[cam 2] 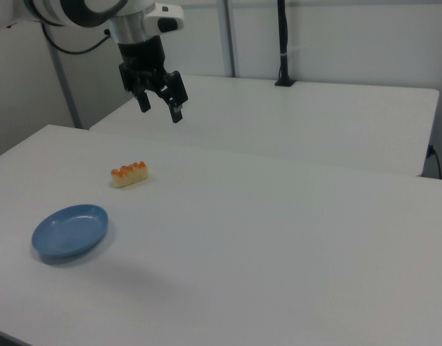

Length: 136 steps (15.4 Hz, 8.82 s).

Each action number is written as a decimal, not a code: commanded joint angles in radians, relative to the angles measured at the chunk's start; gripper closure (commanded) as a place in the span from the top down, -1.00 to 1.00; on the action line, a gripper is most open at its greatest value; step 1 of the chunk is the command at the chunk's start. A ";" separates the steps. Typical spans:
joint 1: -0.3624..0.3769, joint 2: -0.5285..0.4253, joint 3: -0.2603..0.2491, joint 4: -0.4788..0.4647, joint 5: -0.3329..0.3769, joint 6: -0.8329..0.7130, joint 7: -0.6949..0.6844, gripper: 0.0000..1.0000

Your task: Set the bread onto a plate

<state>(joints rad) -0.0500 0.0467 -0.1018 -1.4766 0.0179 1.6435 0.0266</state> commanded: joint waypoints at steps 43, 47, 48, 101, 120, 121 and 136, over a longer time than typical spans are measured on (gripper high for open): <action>0.019 -0.002 0.007 -0.047 0.036 -0.024 0.283 1.00; 0.076 0.036 0.007 -0.084 0.036 0.068 0.429 1.00; 0.093 0.050 0.007 -0.077 0.036 0.073 0.441 1.00; 0.490 0.802 0.004 0.361 -0.049 0.487 0.921 -0.53; 0.518 0.171 0.010 -0.148 -0.081 0.263 0.567 -0.64; 0.518 0.135 0.013 -0.184 -0.081 0.245 0.544 -0.64; 0.518 0.022 0.111 -0.530 -0.133 0.334 0.524 -0.50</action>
<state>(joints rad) 0.4533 0.1158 0.0158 -1.9359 -0.0928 1.9482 0.5492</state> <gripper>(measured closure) 0.806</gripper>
